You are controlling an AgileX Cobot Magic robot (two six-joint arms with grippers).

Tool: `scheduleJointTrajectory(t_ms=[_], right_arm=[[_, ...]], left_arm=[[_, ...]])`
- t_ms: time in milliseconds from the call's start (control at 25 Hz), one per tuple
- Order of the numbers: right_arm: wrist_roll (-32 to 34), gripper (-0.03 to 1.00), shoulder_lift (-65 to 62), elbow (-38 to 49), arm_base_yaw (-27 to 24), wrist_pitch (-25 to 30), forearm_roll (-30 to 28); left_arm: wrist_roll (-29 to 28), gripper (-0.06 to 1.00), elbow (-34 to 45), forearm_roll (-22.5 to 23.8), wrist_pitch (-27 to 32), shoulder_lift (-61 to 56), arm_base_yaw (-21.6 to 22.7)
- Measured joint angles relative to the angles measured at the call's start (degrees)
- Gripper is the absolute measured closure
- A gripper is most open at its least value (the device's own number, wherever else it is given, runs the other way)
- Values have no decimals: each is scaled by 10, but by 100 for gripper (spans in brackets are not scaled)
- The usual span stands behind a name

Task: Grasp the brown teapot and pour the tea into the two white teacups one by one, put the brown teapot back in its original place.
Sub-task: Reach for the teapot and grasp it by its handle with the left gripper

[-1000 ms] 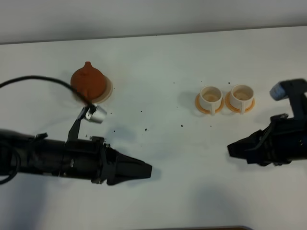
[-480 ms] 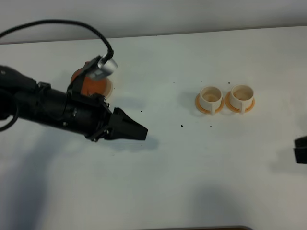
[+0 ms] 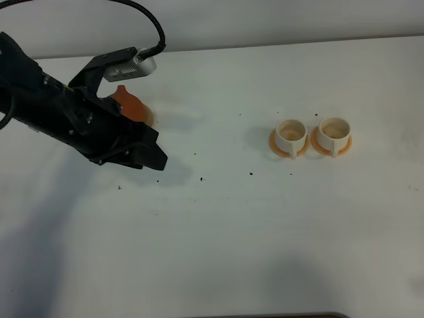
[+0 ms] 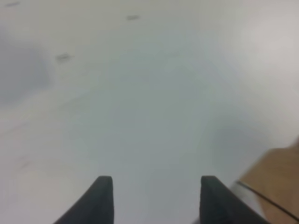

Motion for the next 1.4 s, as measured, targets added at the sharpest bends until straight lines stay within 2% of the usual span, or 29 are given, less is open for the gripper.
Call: scheduleJointTrajectory(t_ms=[200, 360, 480, 720, 920, 1040, 1400], right_arm=[[1, 70, -94, 35, 0, 5, -4], [2, 70, -165, 46, 0, -11, 0], [3, 70, -202, 48, 0, -12, -2], [4, 70, -232, 49, 0, -13, 8], [5, 70, -241, 49, -5, -13, 13], [5, 70, -262, 49, -35, -13, 24], [5, 71, -322, 50, -151, -14, 36]], left_arm=[[-125, 52, -14, 146, 10, -11, 0], [-195, 52, -14, 241, 7, -17, 0], [-239, 52, -14, 295, -24, -17, 0], [-301, 52, -14, 358, -107, -17, 0], [-363, 52, -14, 415, -118, -6, 0], [-389, 52, -14, 436, -118, 15, 0], [-420, 52, -14, 438, -156, 78, 0]])
